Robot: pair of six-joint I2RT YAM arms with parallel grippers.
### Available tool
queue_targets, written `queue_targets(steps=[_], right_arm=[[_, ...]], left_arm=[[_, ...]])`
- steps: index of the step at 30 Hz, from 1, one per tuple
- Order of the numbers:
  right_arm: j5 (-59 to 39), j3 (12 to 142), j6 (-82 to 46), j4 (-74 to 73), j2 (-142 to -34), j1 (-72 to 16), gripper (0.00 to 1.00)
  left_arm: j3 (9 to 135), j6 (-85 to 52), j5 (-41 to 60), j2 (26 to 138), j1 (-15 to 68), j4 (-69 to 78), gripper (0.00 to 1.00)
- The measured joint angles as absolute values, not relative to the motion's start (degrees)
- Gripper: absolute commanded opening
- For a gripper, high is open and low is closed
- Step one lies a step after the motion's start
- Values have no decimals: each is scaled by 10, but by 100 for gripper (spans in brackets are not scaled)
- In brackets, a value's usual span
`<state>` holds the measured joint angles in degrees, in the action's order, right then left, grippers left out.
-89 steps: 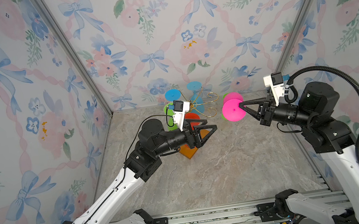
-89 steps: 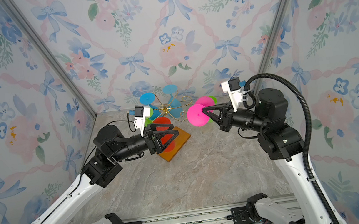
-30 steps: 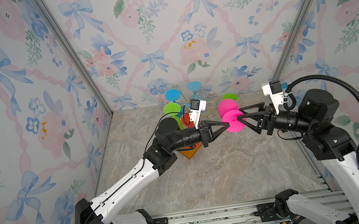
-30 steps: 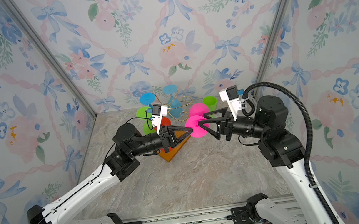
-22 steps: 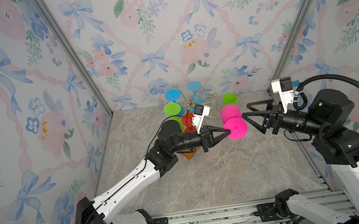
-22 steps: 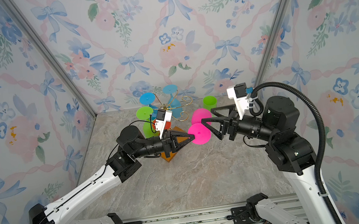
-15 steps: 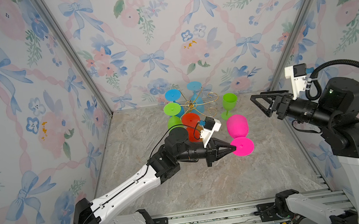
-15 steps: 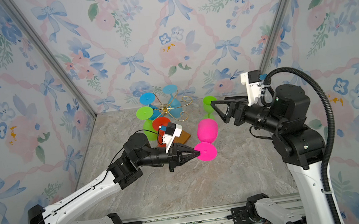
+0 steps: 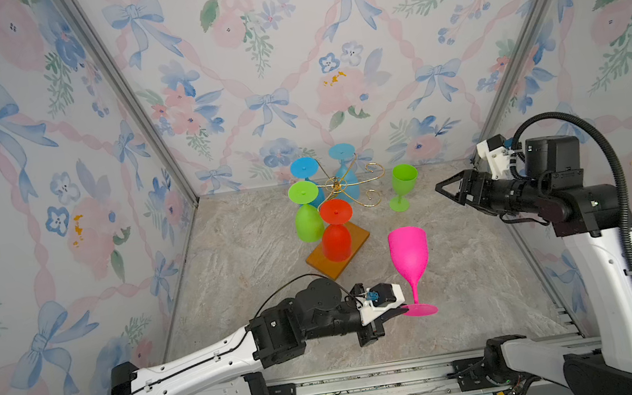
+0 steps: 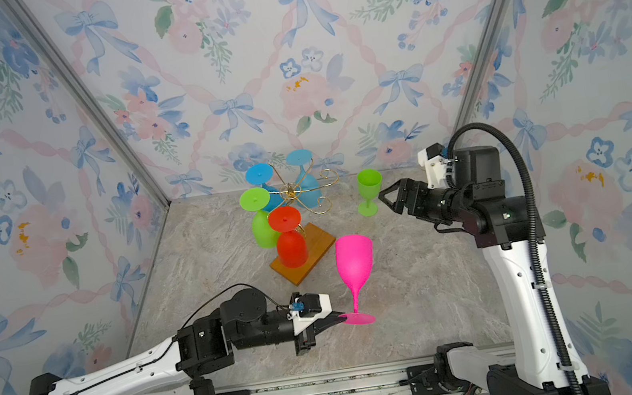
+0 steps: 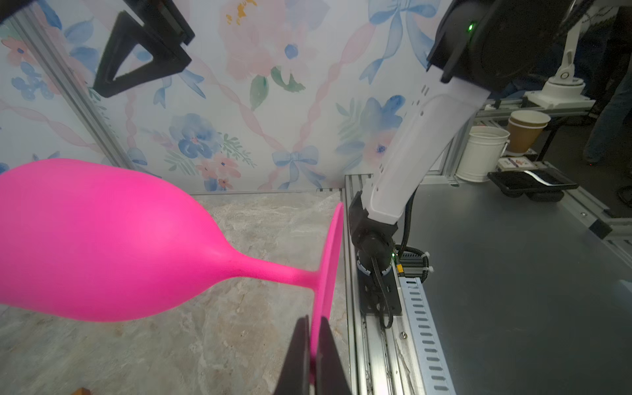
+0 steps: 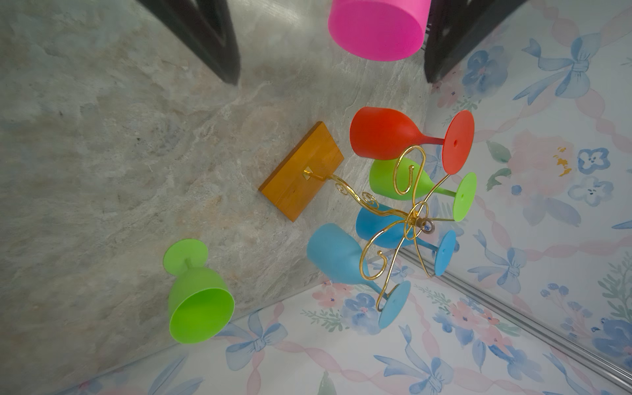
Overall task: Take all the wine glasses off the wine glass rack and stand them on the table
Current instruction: 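Pull the glass toward the robot with the left gripper while the right withdraws, then tilt the glass upright with the left gripper while the right reaches toward its bowl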
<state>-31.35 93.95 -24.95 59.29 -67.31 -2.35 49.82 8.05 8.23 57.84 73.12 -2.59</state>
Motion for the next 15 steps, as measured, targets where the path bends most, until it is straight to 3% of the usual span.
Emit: queue_targets(steps=[8,15], right_arm=[[-353,891,-228,639,-680,-34,84],[-353,892,-204,671,-699,-96,83]], left_arm=[[472,223,-91,580,789,-44,0],[437,347,-196,611,827,-44,0]])
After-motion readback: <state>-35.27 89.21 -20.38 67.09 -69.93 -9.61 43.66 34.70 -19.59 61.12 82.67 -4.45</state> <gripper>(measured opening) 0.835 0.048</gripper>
